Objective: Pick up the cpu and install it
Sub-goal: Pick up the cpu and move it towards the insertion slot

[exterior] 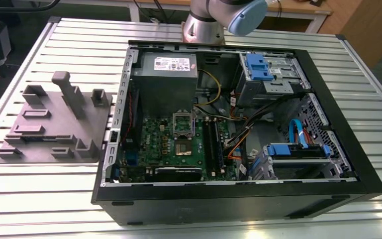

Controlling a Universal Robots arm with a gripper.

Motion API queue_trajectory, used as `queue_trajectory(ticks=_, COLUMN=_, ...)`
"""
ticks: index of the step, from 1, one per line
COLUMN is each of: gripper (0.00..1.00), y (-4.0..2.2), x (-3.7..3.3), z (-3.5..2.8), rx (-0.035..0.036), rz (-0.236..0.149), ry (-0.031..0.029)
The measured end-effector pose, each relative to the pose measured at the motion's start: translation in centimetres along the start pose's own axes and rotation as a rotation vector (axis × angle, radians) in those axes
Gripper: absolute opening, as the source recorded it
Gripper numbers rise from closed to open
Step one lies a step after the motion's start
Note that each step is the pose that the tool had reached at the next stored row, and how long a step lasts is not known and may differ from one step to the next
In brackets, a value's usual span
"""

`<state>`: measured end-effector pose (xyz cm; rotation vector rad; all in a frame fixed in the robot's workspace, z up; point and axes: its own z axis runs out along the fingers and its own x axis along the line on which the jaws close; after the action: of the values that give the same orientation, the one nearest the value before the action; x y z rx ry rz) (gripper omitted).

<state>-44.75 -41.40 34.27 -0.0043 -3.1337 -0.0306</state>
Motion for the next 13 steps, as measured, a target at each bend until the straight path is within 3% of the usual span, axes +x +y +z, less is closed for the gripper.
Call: queue_trajectory(ticks=13, gripper=0.47, y=0.01, x=0.00, z=-0.26, rx=0.0085, rz=0.000, ry=0.0000)
